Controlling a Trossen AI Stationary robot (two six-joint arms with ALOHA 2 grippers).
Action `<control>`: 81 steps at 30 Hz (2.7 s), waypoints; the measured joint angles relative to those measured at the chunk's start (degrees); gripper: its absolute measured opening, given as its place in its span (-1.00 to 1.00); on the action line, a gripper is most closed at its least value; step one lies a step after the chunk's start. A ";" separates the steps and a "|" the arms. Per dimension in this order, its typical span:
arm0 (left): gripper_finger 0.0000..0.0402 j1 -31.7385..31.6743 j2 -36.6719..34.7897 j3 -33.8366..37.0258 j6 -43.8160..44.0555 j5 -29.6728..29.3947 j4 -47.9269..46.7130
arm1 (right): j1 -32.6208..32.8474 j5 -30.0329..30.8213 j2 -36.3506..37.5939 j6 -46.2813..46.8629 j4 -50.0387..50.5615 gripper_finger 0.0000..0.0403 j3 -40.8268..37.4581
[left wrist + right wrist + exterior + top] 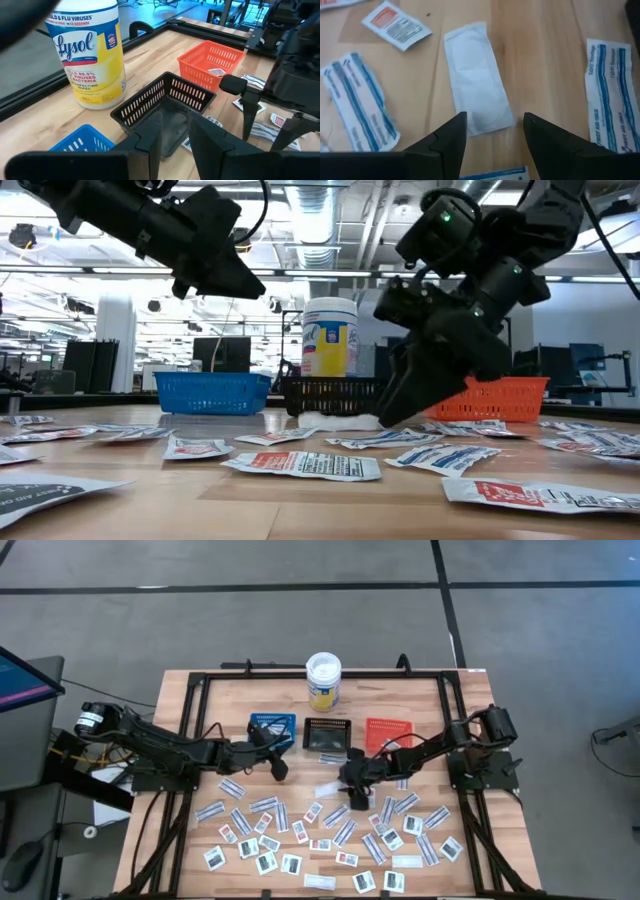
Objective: Pick & Place First Aid Supplies
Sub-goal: Put the blue bandage into the blue bin
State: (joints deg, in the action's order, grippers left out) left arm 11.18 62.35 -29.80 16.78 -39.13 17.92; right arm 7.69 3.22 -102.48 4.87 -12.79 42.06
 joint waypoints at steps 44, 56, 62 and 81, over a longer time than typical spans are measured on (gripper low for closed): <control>-0.54 6.52 18.34 0.02 6.33 24.15 17.49 | 0.17 -1.70 -4.02 -7.02 -7.60 -0.66 0.11; -0.38 5.95 38.63 -5.91 6.21 22.40 28.03 | 0.10 -1.47 -4.07 -7.00 -9.10 -0.67 0.07; -0.32 5.77 36.55 -6.09 5.96 22.67 28.16 | 0.10 -1.49 -4.07 -6.97 -8.61 -0.67 0.10; -0.33 5.17 33.40 -6.08 4.83 21.11 21.46 | 0.17 -1.70 -3.93 -8.47 -8.43 -0.69 0.14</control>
State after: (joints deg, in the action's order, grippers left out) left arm 16.35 95.74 -35.88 21.61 -18.02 39.38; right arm 7.86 1.52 -106.41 -3.60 -21.21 42.19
